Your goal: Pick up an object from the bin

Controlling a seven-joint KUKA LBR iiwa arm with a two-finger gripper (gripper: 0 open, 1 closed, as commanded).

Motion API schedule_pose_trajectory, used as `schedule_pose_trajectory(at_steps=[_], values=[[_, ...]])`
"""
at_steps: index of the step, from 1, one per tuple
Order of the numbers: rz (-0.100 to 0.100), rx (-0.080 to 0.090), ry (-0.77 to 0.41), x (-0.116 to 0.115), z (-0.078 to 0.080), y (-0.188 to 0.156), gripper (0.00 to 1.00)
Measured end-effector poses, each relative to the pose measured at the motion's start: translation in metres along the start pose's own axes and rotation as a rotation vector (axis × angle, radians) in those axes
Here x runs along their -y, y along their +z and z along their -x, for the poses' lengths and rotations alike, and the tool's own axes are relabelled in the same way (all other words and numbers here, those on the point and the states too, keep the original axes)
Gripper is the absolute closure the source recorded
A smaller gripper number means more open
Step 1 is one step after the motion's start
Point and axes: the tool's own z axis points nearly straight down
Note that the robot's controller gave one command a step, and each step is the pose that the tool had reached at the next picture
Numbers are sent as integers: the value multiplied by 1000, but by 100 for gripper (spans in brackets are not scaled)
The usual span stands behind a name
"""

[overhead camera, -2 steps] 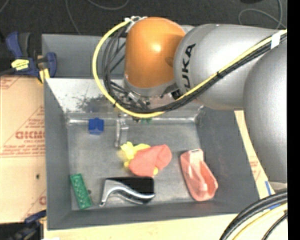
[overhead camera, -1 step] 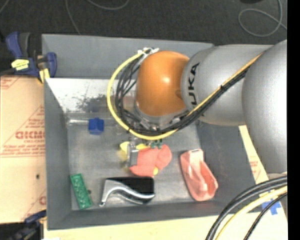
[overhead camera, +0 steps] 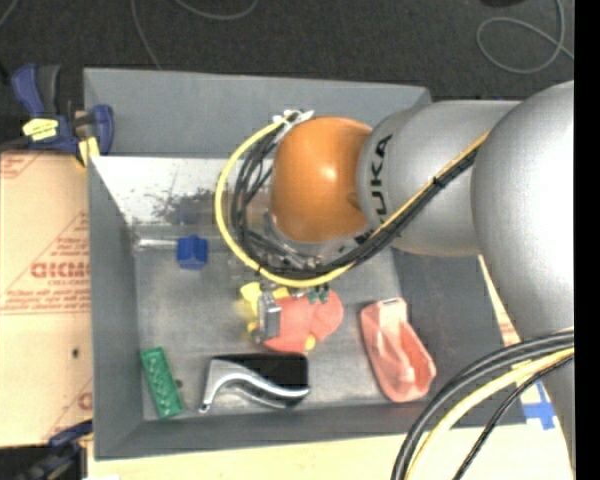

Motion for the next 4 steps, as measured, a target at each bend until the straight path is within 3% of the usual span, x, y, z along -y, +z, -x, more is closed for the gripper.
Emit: schedule_pose_trajectory(at_steps=[1, 2, 3, 4], values=[[4, 8, -45, 30, 0, 28, 0], [-1, 2, -57, 51, -18, 40, 0], [5, 9, 189, 85, -29, 47, 100], [6, 9, 190, 85, -29, 47, 100]])
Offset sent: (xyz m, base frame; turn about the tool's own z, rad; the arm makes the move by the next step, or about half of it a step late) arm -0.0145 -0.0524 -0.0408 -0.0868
